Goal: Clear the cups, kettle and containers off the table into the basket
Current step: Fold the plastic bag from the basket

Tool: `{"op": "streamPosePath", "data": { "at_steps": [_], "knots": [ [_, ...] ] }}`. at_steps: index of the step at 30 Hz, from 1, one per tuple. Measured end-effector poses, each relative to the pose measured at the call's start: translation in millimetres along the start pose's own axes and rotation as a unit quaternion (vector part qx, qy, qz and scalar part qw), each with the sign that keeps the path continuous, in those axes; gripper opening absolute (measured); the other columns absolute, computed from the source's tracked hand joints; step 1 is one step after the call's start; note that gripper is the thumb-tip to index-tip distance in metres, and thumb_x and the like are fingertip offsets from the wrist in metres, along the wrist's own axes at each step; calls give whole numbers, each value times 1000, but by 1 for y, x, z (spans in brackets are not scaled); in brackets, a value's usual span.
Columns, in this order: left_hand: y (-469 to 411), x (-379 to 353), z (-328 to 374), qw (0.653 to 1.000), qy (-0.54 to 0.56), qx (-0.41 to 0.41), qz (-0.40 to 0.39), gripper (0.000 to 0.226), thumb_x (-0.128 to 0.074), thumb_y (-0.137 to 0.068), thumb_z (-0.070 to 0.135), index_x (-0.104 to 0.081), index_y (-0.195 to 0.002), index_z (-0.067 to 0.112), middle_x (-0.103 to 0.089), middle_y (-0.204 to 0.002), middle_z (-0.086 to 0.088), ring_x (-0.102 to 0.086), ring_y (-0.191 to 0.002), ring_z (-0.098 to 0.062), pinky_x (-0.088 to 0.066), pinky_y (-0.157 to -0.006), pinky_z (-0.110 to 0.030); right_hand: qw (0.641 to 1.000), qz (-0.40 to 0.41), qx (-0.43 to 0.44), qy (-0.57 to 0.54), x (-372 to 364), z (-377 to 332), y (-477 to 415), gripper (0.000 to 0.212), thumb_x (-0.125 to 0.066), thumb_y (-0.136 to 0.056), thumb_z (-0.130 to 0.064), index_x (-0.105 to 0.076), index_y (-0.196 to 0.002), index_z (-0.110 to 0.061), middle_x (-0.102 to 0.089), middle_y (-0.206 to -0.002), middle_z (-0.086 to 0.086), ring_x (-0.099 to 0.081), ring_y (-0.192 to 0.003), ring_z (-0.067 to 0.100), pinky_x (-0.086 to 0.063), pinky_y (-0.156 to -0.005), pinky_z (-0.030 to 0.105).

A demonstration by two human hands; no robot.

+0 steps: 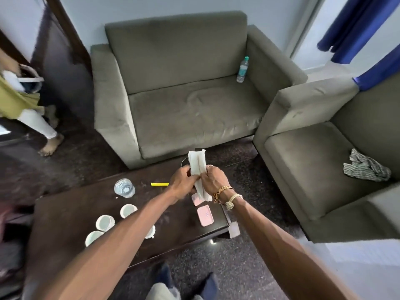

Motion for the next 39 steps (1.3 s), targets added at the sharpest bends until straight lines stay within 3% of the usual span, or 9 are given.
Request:
{"op": "streamPosePath", "data": {
  "at_steps": [8,11,16,21,24,27,33,36,39],
  "knots": [
    [-27,19,-21,1000,-16,16,14,17,-61,-86,3,-65,-93,18,-71,-87,-6,-68,-77,-26,-56,-67,-37,998,-35,-13,56,-21,-11,-33,33,-41,-102,-17,-56,-127,-1,-57,-129,23,-54,-120,39,-45,-98,39],
    [-42,24,-26,1000,-17,18,8,21,-61,-86,4,-63,-84,24,-70,-84,-4,-69,-79,-30,-58,-70,-44,996,-43,-20,72,-22,-16,-46,33,-40,-102,-14,-55,-126,2,-56,-130,24,-53,-121,39,-44,-99,38],
    [-67,26,-23,997,-79,-4,-2,18,-61,-86,10,-69,-101,16,-73,-96,-3,-69,-87,-25,-58,-75,-38,997,-28,-58,51,-21,-18,-73,26,-43,-93,-8,-62,-110,1,-65,-119,22,-61,-110,39,-48,-89,36],
    [-93,16,-24,984,-176,-11,3,3,-62,-84,20,-65,-84,20,-73,-89,-5,-67,-82,-29,-48,-63,-32,994,-33,-95,40,-23,-12,-98,24,-52,-89,-12,-64,-105,0,-67,-113,21,-62,-105,41,-49,-86,38],
    [-111,4,-38,982,-188,6,11,16,-62,-84,21,-54,-70,23,-72,-85,-11,-65,-80,-34,-47,-60,-34,990,-61,-114,54,-34,0,-118,25,-54,-87,-14,-65,-104,1,-67,-113,21,-63,-104,41,-48,-82,35],
    [-125,-6,-57,986,-165,27,27,17,-62,-85,14,-57,-69,15,-70,-80,-14,-58,-70,-30,-32,-55,-31,986,-98,-115,77,-53,14,-140,25,-53,-87,-14,-65,-105,-1,-67,-114,20,-63,-105,40,-49,-83,35],
    [-158,-19,-89,989,-109,59,77,25,-58,-88,8,-53,-66,17,-47,-55,6,-44,-60,-18,-32,-44,-16,982,-119,-83,117,-77,31,-185,24,-49,-89,-13,-64,-106,-4,-65,-118,22,-61,-109,42,-49,-87,38],
    [-184,-17,-87,990,-80,50,102,8,-60,-88,18,-65,-81,20,-63,-64,-3,-56,-65,-30,-37,-49,-23,991,-73,-58,93,-77,29,-213,21,-50,-91,-13,-64,-103,-3,-68,-113,22,-62,-107,40,-47,-83,37],
    [-213,-15,-84,986,-91,29,133,15,-58,-87,22,-68,-97,26,-71,-80,-6,-61,-76,-33,-35,-56,-31,997,-33,-45,47,-77,29,-240,16,-49,-93,-14,-63,-95,-5,-69,-106,21,-63,-101,39,-39,-73,33]
  ]
}}
Point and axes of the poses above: each hand's wrist, its own y-axis away from the middle knuckle, its own x-axis out of the back of the hand, z = x × y, the point moved 1 cm from there along -y, towards the middle knuckle
